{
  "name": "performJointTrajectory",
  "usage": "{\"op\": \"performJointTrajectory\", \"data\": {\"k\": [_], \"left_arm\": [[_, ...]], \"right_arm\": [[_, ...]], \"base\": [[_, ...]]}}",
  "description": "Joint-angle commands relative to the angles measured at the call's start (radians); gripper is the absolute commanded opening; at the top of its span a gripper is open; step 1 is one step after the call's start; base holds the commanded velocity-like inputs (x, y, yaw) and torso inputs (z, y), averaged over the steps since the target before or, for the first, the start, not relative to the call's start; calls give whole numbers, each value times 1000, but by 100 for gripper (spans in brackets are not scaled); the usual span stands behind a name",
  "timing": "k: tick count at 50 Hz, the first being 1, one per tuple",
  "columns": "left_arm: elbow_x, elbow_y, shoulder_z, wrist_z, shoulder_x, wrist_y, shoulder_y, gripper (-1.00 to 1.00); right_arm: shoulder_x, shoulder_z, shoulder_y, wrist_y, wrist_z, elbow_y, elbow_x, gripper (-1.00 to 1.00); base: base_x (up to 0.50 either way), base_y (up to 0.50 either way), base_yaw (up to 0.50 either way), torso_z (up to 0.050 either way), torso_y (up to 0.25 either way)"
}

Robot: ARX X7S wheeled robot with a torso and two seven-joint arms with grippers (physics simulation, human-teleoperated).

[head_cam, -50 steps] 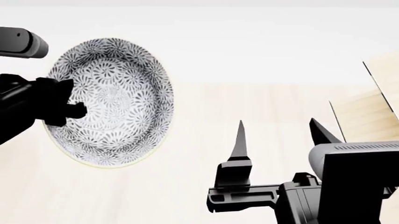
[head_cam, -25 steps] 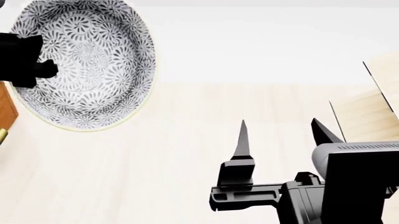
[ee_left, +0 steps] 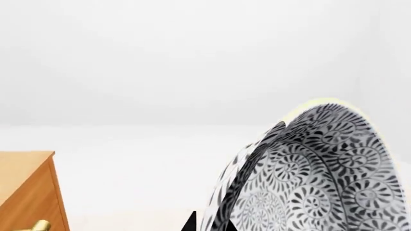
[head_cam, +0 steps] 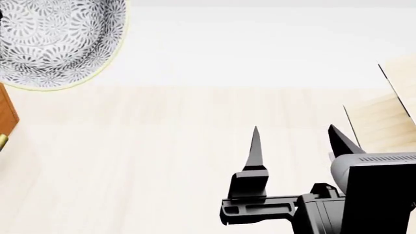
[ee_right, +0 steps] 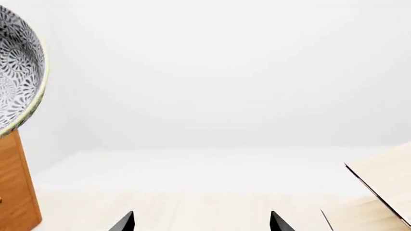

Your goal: Close the top drawer of the cabinet and put the bowl on top of it.

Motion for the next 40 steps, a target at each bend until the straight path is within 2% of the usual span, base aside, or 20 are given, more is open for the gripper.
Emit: {"op": "performJointTrajectory", "data": {"k": [1,32,40], "left_arm": [[-63,-20,-40,-73,-14,-31,-113,-100],[-80,-152,-49,-123,-100,32,-313,-100],[-89,-185,-91,-146,-139,55,-332,-100]], "right_arm": [[8,3,2,1,16,-14,16,100],[31,14,14,3,60,-41,64,100],[29,11,0,-10,41,-34,43,100]], "base": [[0,0,0,0,0],[0,0,0,0,0],[0,0,0,0,1]]}}
